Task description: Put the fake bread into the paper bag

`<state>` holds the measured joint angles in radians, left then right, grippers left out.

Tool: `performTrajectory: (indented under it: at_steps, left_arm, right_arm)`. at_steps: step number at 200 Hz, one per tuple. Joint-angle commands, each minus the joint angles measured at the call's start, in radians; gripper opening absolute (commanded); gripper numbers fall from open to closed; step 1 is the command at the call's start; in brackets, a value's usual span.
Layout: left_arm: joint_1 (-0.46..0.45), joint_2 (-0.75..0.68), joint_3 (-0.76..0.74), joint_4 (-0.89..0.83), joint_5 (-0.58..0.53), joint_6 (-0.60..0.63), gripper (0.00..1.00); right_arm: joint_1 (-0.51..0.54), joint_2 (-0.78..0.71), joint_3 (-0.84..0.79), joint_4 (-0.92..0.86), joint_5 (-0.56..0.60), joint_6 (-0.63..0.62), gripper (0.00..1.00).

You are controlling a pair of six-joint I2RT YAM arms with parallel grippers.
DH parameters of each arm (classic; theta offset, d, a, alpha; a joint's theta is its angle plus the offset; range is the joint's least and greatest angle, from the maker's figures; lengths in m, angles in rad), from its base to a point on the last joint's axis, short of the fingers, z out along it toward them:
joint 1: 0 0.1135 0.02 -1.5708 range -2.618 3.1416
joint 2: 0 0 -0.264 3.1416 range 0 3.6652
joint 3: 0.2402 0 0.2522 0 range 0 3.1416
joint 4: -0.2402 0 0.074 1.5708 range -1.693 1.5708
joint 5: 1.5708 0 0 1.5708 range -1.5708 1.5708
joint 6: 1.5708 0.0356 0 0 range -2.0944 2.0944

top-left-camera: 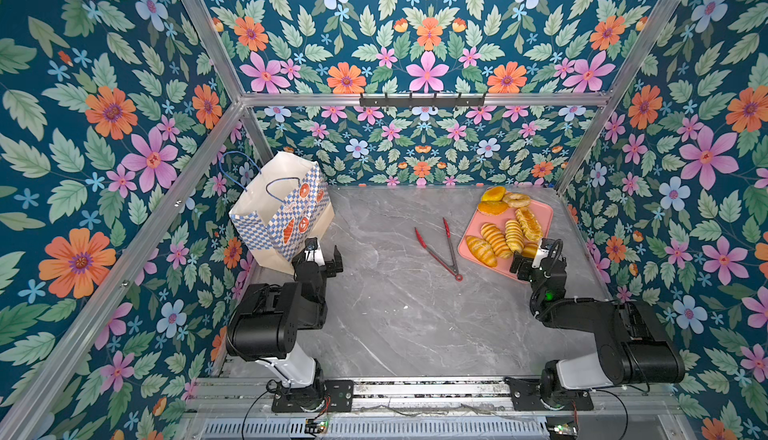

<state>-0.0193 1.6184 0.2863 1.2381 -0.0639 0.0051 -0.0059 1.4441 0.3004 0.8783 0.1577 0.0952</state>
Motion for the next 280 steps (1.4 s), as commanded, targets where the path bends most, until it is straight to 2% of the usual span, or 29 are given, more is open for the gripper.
performTrajectory:
  at_steps: [1, 23, 56, 80, 109, 125, 146, 158, 177, 193, 218, 224, 232, 247, 280]
  left_arm:
    - [-0.001, -0.016, 0.002, 0.001, -0.023, -0.001, 1.00]
    - [-0.001, -0.084, 0.035, -0.121, -0.087, -0.023, 1.00]
    - [-0.002, -0.192, 0.175, -0.466, -0.175, -0.083, 1.00]
    - [-0.018, -0.273, 0.238, -0.632, -0.198, -0.139, 1.00]
    - [-0.064, -0.393, 0.267, -0.788, -0.212, -0.222, 1.00]
    - [-0.106, -0.468, 0.274, -0.872, -0.205, -0.268, 1.00]
    - [-0.147, -0.572, 0.295, -0.992, -0.142, -0.325, 1.00]
    - [-0.154, -0.619, 0.353, -1.125, -0.089, -0.345, 0.97]
    - [-0.153, -0.646, 0.524, -1.363, -0.011, -0.331, 0.90]
    - [-0.153, -0.619, 0.718, -1.546, -0.036, -0.310, 0.84]
    - [-0.150, -0.493, 1.055, -1.769, -0.067, -0.248, 0.81]
    - [-0.147, -0.448, 1.134, -1.820, -0.072, -0.233, 0.80]
    - [-0.132, -0.387, 1.237, -1.884, -0.070, -0.209, 0.85]
    - [-0.091, -0.266, 1.439, -2.002, -0.047, -0.178, 0.85]
    - [0.078, -0.045, 1.793, -2.190, 0.088, -0.156, 0.83]
  right_arm:
    - [0.001, -0.026, 0.006, -0.003, 0.035, 0.007, 0.99]
    - [0.001, -0.086, 0.006, -0.056, 0.058, 0.014, 0.99]
    - [0.001, -0.236, 0.064, -0.305, 0.111, 0.058, 0.99]
    - [0.001, -0.355, 0.087, -0.472, 0.120, 0.088, 0.99]
    - [0.000, -0.527, 0.125, -0.723, 0.152, 0.243, 0.99]
    - [0.000, -0.591, 0.210, -0.978, 0.207, 0.385, 0.99]
    - [0.001, -0.608, 0.312, -1.165, 0.116, 0.415, 0.99]
    - [0.001, -0.620, 0.343, -1.205, 0.021, 0.416, 0.89]
    - [0.001, -0.646, 0.373, -1.233, -0.120, 0.421, 0.76]
    - [0.000, -0.637, 0.410, -1.256, -0.246, 0.441, 0.73]
    - [0.012, -0.567, 0.498, -1.308, -0.423, 0.462, 0.70]
    - [0.027, -0.554, 0.517, -1.320, -0.435, 0.465, 0.70]
    - [0.055, -0.539, 0.547, -1.337, -0.439, 0.463, 0.71]
    - [0.133, -0.521, 0.595, -1.368, -0.415, 0.453, 0.73]
    - [0.298, -0.488, 0.674, -1.390, -0.395, 0.445, 0.76]
